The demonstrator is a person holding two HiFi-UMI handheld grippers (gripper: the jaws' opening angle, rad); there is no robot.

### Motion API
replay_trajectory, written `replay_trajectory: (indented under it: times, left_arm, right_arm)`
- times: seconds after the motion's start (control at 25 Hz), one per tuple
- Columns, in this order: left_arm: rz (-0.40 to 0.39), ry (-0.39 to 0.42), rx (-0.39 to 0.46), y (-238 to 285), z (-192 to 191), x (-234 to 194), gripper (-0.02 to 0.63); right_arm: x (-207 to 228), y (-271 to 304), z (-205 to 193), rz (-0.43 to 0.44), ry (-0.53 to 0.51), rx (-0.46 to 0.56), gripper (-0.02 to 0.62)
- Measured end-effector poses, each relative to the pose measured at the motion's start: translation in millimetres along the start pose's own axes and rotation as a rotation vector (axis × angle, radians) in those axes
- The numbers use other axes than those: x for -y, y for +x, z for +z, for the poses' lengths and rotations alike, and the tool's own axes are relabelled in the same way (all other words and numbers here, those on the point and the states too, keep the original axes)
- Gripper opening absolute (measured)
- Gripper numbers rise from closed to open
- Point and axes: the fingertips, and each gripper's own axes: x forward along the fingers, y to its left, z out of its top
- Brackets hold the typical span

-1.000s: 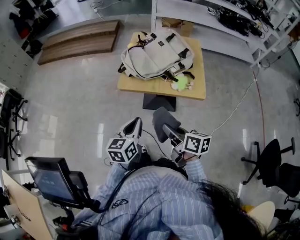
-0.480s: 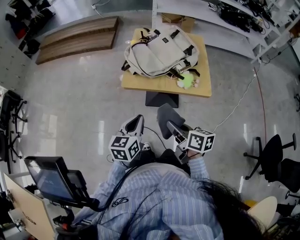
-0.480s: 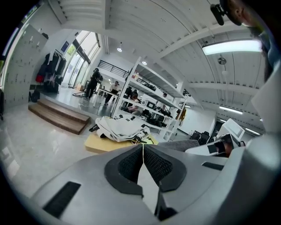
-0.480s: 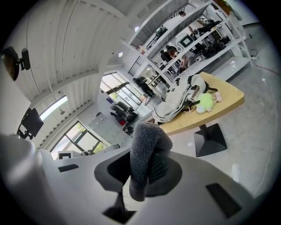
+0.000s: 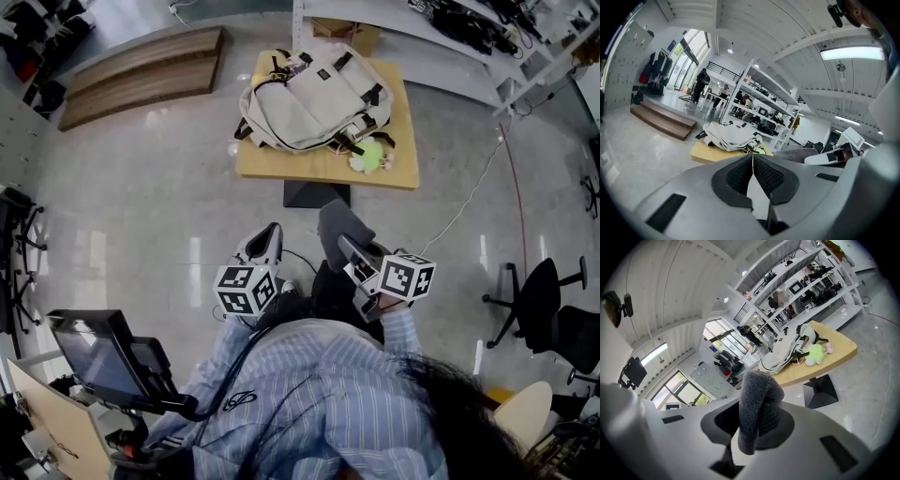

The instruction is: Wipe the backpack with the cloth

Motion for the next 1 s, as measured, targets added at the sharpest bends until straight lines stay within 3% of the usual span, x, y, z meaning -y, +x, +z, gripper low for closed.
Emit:
replay_trajectory:
  times: [0.24,0.44,0.68,1.0]
  left_arm:
    - [0.022,0.031,0.012,9.1,9.1,6.3,0.009]
    - [0.126,-0.018,0.061,29.6,33.6,-16.0,0.009]
    - [0.258,-0.081,0.104,76.5,51.5,-29.2,0.009]
    - [0.392,-0.131,0.099,122.6,52.9,-25.5,0.009]
  right_arm:
    - [7.7,13.6,18.1,0.026,-0.030,-0.045,0.057]
    - [11.7,46.0,48.8,0.082,-0.101,-0.125,0.055]
    - [45.7,83.5,80.5,0.131,-0.240,-0.294,0.057]
    - [76.2,139.4,107.9,0.236,-0.383,-0.472,0.057]
